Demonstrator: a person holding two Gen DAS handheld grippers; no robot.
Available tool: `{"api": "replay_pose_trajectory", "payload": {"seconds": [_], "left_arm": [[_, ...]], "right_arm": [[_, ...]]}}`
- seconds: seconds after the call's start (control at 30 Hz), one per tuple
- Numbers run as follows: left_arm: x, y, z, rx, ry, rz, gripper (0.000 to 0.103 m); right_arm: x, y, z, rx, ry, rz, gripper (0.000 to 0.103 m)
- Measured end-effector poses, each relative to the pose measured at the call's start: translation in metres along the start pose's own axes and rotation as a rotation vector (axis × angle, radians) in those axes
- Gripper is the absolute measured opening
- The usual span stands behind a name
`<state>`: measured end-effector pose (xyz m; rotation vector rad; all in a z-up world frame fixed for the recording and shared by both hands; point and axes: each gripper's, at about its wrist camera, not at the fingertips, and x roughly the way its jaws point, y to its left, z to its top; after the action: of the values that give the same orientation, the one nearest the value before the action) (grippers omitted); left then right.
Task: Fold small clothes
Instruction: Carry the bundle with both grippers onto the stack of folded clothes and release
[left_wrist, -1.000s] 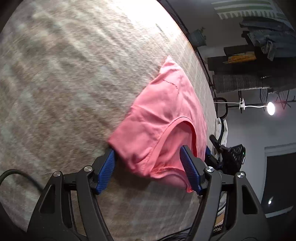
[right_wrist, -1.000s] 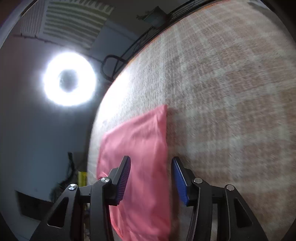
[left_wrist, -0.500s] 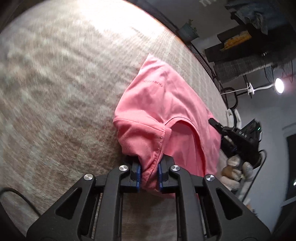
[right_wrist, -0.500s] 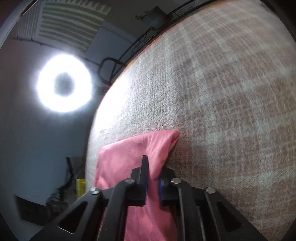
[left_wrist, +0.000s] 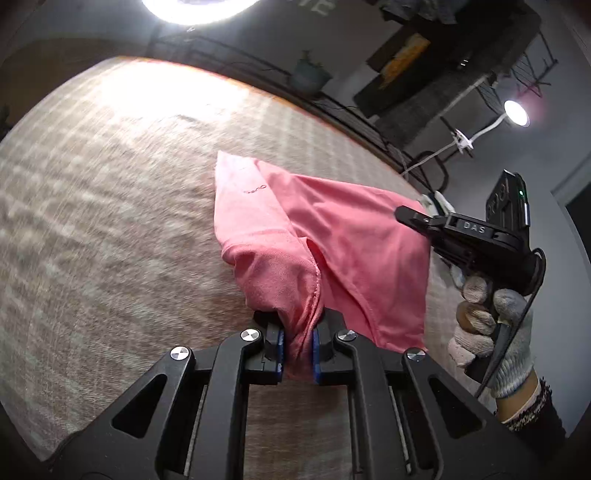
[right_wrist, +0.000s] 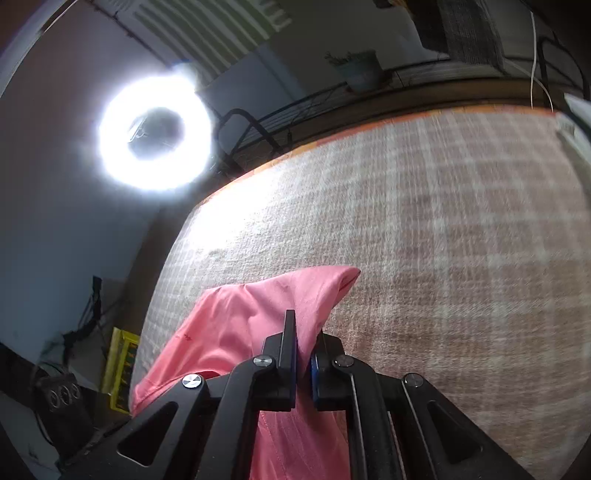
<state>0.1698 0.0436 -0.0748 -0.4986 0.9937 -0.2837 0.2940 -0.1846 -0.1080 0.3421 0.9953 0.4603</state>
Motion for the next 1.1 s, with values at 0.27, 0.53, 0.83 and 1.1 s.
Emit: {"api": "replay_pose_trajectory", "payload": {"seconds": [0.27, 0.53, 0.83, 1.1], "left_arm": [[0.027, -0.051, 0.012, 0.052, 0.028, -0.068, 0.008], [0.063, -0.118, 0.024, 0.138, 0.057, -0.127, 0.008], [0.107, -0.219, 0.038, 0.282, 0.033, -0.197, 0.008], [0.161, -0.307, 0.061, 0.362, -0.009, -0.263, 0.008]], "right_arm": [[-0.046, -0.011, 0.004, -0.042, -0.04, -0.034, 0.002], [-0.095, -0.058, 0.012, -0.029, -0.094, -0.08, 0.002], [-0.163, -0.124, 0.039, -0.007, -0.19, -0.165, 0.002], [-0.224, -0.201, 0.076, 0.041, -0.29, -0.232, 0.002]]}}
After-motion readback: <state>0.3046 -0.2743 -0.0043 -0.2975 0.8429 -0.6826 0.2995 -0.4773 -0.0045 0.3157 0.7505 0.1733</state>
